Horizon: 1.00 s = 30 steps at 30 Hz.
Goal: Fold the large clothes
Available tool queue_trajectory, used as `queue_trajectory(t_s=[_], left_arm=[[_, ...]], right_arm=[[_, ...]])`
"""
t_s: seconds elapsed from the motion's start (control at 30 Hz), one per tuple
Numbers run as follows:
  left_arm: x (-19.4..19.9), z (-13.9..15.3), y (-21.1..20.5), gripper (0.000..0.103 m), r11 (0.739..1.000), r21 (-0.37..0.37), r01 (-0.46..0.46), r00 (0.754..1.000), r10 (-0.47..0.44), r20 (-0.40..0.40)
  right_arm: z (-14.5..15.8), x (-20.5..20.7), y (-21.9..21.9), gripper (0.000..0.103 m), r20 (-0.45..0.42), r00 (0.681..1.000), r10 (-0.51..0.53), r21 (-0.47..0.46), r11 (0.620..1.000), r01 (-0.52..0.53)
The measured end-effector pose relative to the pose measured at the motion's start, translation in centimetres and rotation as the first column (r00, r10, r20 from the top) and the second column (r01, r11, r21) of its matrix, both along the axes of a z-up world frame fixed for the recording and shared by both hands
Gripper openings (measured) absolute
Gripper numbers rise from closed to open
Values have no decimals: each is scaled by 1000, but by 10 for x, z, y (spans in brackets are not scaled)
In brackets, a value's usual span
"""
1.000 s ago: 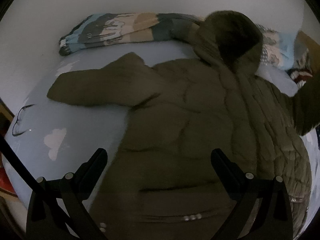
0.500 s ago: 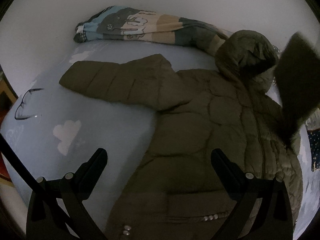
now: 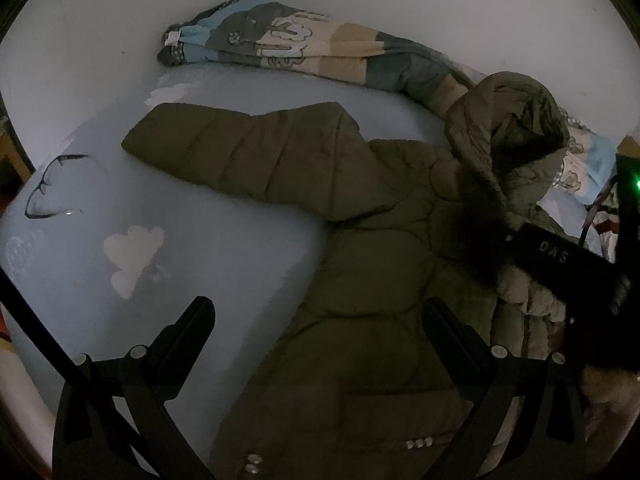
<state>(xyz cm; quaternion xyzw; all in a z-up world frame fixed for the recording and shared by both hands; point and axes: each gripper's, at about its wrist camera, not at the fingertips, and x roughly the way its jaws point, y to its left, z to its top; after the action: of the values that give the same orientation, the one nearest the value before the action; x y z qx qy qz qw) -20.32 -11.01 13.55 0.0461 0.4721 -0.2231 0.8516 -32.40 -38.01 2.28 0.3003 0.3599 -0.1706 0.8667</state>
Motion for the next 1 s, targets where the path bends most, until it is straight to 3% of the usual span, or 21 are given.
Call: queue_trajectory(t_s=[0.03,0.1,0.17,0.23,0.3,0.37,0.47,0.53,0.6,0.67,0.77,0.9,1.0], left_arm=[[0,-1,-2,103,1000,-2,1,1000,-1,-5],[0,-1,-3,103,1000,0,3,1000,-3,-5],[0,-2,-5,103,1000,1,3,1000,-3,-5],[0,-3,-7,103,1000,1,2,1000,-2,-7],[-2,-6,-13,103,1000,7,9,1000,-8,-11],[-5,-9,-19,103,1000,21,23,1000,-22,-11],[-11,-12,-32,103,998,43,44,999,-44,-2],[-15,-14,-38,103,997,58,58,998,-58,2],[-18,-18,-46,103,995,74,72,997,-73,3],[-20,-20,-50,103,993,87,85,996,-85,4],[-22,-20,-55,103,990,99,95,995,-97,12],[-21,-17,-53,103,991,94,95,995,-97,18],[-20,-14,-49,103,992,82,91,996,-93,17]], right_arm=[[-5,5,1,52,-5,1000,13,20,1000,-13],[-6,3,9,62,3,999,46,60,997,-46],[7,-8,21,62,40,997,72,53,996,-74],[23,-24,5,62,88,993,74,24,997,-76],[39,-45,-16,62,126,992,30,16,999,-32],[42,-63,-44,62,100,994,-49,-23,998,51],[29,-84,-86,63,31,984,-174,-71,982,176],[6,-101,-119,63,-68,959,-274,-116,957,265],[-20,-113,-142,63,-128,938,-323,-101,945,312],[-50,-121,-155,62,-195,919,-343,-67,939,337],[-82,-122,-164,65,-219,924,-312,-17,948,316],[-70,-118,-161,65,-253,916,-310,-80,951,300],[-41,-124,-142,66,-149,951,-271,-49,963,267]])
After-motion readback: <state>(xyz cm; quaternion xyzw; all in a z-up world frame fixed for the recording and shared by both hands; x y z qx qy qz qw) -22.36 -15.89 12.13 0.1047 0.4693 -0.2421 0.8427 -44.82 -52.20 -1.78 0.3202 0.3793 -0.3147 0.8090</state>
